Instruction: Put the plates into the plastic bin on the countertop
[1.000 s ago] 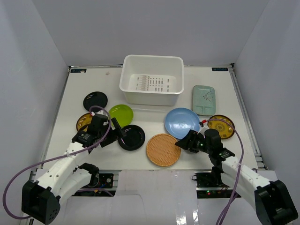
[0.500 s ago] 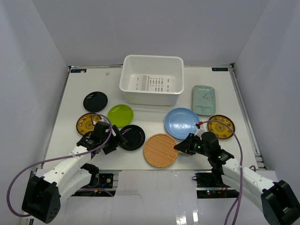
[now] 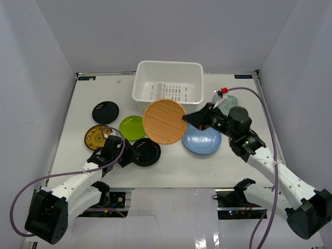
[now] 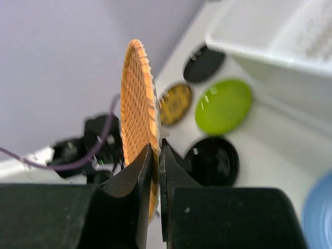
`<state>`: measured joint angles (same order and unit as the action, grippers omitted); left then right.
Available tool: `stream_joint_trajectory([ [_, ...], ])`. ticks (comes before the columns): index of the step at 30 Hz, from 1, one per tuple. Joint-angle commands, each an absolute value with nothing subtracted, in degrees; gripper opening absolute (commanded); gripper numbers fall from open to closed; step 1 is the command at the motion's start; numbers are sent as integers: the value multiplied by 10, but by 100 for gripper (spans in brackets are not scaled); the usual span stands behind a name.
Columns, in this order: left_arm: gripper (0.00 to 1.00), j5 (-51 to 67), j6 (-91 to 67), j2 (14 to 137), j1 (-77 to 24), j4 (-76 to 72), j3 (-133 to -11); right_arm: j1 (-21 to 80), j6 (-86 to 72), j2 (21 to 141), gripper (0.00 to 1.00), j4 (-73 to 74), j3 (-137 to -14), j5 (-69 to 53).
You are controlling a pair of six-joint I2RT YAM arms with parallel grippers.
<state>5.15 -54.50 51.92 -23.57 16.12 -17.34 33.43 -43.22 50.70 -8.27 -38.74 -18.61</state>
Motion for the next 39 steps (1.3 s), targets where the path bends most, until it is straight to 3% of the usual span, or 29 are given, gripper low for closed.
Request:
stream_joint_trajectory([
  [1,62,38,-541,519,-235,156,-149,328,-390,580,8,-199,-507,-183],
  [10,52,24,-536,516,-235,137,-129,294,-266,865,8,-150,-806,-33],
  [19,25,9,-524,486,-235,141,-122,291,-180,1077,8,-57,-989,-4],
  [25,1,9,-525,461,-235,152,-120,291,-194,1121,8,-48,-969,-4],
  [28,0,9,-523,439,-234,169,-127,290,-202,1121,9,-46,-946,12],
  [31,0,18,-524,408,-235,179,-134,291,-208,1116,28,-22,-932,37],
  [32,0,25,-526,400,-234,188,-138,290,-211,1110,44,-16,-923,42],
  [35,0,31,-526,366,-235,212,-170,290,-207,1094,67,-5,-916,48],
  [37,0,33,-528,340,-234,221,-198,291,-201,1085,75,-1,-919,43],
  [39,0,35,-526,326,-235,228,-217,290,-194,1064,76,25,-918,41],
])
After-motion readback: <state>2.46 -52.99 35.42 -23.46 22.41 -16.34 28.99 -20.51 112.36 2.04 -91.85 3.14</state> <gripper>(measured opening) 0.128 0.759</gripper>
